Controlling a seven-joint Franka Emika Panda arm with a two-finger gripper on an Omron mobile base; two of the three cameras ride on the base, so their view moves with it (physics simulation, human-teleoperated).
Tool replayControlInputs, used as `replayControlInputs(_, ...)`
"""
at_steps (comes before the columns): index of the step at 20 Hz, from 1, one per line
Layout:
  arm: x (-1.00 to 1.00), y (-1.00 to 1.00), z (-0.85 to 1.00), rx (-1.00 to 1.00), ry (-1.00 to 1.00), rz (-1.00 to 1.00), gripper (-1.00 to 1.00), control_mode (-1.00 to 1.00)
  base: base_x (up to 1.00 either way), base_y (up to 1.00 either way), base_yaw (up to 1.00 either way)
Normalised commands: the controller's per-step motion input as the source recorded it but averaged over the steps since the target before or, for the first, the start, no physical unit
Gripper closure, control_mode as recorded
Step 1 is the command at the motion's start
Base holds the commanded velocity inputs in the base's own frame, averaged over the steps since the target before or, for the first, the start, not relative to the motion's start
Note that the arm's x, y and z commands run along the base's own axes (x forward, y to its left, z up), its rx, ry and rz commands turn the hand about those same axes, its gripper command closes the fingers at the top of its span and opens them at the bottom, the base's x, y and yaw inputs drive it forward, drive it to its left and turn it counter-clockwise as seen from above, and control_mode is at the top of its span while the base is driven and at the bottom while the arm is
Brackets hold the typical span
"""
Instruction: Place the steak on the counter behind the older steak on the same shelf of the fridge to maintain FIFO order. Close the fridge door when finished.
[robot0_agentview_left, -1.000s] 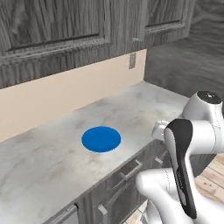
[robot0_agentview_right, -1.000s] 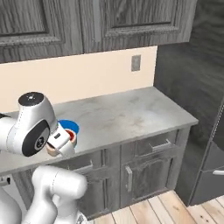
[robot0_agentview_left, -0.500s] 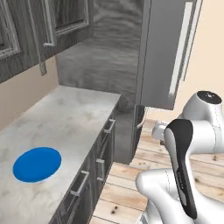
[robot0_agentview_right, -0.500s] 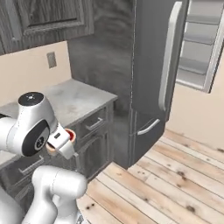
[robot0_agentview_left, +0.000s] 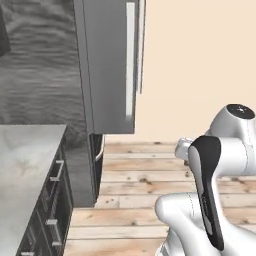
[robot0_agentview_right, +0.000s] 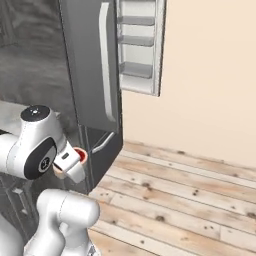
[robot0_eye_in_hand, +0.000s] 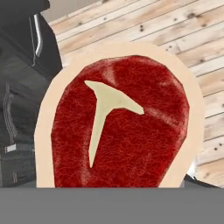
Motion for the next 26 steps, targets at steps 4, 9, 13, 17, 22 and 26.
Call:
replayControlInputs(4, 0.00, 0.00, 0.00, 0.00, 0.00, 0.00, 1.00, 1.00, 0.96, -0.52, -0.14)
replayControlInputs(9, 0.00, 0.00, 0.00, 0.00, 0.00, 0.00, 1.00, 1.00, 0.90, -0.67, 0.01)
replayControlInputs(13, 0.00, 0.00, 0.00, 0.00, 0.00, 0.00, 1.00, 1.00, 0.89, -0.64, 0.15)
replayControlInputs(17, 0.00, 0.00, 0.00, 0.00, 0.00, 0.00, 1.00, 1.00, 0.74, -0.75, 0.36)
replayControlInputs(22, 0.00, 0.00, 0.00, 0.00, 0.00, 0.00, 1.00, 1.00, 0.54, -0.72, 0.58)
replayControlInputs(26, 0.00, 0.00, 0.00, 0.00, 0.00, 0.00, 1.00, 1.00, 0.23, -0.80, 0.58)
